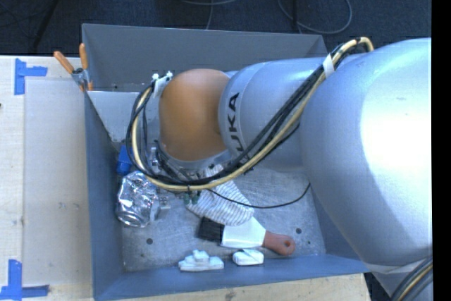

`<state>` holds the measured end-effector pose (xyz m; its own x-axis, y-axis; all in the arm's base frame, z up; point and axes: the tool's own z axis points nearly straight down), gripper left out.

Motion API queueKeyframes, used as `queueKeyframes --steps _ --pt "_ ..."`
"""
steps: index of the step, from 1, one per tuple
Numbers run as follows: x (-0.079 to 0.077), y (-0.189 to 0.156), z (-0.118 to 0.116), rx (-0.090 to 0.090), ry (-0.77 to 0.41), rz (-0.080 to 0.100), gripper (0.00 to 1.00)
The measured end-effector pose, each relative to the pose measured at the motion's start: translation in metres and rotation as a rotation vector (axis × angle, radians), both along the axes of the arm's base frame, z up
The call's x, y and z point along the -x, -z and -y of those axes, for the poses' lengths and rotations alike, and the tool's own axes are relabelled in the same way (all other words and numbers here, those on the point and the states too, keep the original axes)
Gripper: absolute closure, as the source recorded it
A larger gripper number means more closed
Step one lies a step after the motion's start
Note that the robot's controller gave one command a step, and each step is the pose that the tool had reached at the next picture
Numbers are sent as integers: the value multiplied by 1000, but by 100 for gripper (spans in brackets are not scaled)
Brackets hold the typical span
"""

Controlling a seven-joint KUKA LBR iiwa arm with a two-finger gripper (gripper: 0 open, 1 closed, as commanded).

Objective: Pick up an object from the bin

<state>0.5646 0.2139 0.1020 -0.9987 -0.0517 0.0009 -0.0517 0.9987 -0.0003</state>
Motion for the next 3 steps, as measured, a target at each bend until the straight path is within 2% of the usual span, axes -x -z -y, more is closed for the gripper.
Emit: queueKeyframes --steps 1,2,3 --pt "-18 17 8 -6 -243 12 0" --pt "-38 14 -10 9 -315 -15 0" --pt "-11 24 -22 3 -466 6 100"
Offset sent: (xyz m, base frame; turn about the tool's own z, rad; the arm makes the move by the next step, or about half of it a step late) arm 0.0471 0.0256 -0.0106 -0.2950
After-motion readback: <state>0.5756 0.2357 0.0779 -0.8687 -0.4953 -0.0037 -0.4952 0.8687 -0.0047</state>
